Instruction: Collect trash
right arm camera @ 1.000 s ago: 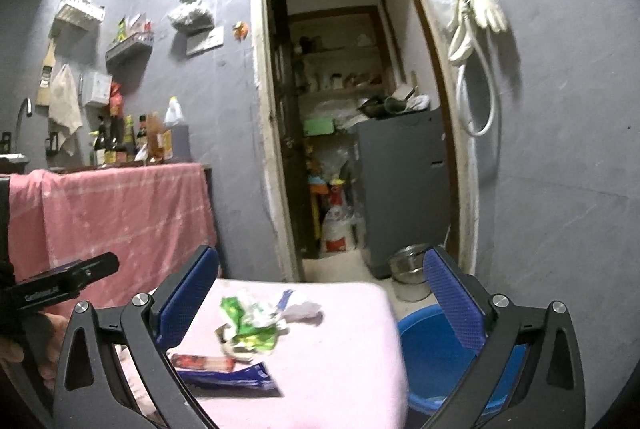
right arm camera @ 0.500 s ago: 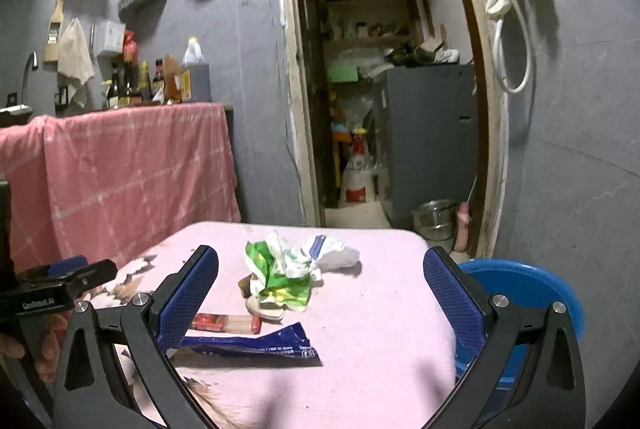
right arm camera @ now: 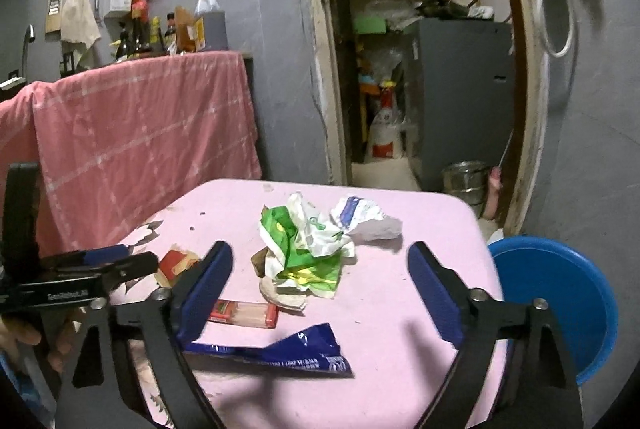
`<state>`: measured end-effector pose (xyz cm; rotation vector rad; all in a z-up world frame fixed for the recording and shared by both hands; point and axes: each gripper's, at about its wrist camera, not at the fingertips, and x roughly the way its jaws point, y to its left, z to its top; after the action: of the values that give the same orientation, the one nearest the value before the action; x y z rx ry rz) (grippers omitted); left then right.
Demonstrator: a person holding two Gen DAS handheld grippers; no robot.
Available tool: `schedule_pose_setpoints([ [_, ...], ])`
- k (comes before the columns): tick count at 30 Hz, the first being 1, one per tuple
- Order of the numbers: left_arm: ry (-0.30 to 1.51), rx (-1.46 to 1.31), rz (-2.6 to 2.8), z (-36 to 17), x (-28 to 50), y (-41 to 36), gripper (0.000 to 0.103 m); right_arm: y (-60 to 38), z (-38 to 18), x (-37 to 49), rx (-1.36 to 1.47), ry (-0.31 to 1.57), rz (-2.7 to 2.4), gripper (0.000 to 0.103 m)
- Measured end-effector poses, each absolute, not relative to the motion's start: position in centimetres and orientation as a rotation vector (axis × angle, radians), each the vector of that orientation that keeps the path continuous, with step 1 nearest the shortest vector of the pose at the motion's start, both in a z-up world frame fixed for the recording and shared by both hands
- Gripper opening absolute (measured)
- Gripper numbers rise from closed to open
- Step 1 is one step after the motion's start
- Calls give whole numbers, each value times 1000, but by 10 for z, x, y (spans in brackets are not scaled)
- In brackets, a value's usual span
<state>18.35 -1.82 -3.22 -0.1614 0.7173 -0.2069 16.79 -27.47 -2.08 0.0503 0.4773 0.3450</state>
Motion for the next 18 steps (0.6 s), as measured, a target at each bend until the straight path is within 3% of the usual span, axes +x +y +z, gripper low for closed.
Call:
schedule_pose_setpoints([
  [3,752,-167,-229,-38,192,-19,61,-271,-23,177,44,507,352,78],
  [18,826,-210,-277,-46,213,-17,43,-257,-36,197,19,586,401,74],
])
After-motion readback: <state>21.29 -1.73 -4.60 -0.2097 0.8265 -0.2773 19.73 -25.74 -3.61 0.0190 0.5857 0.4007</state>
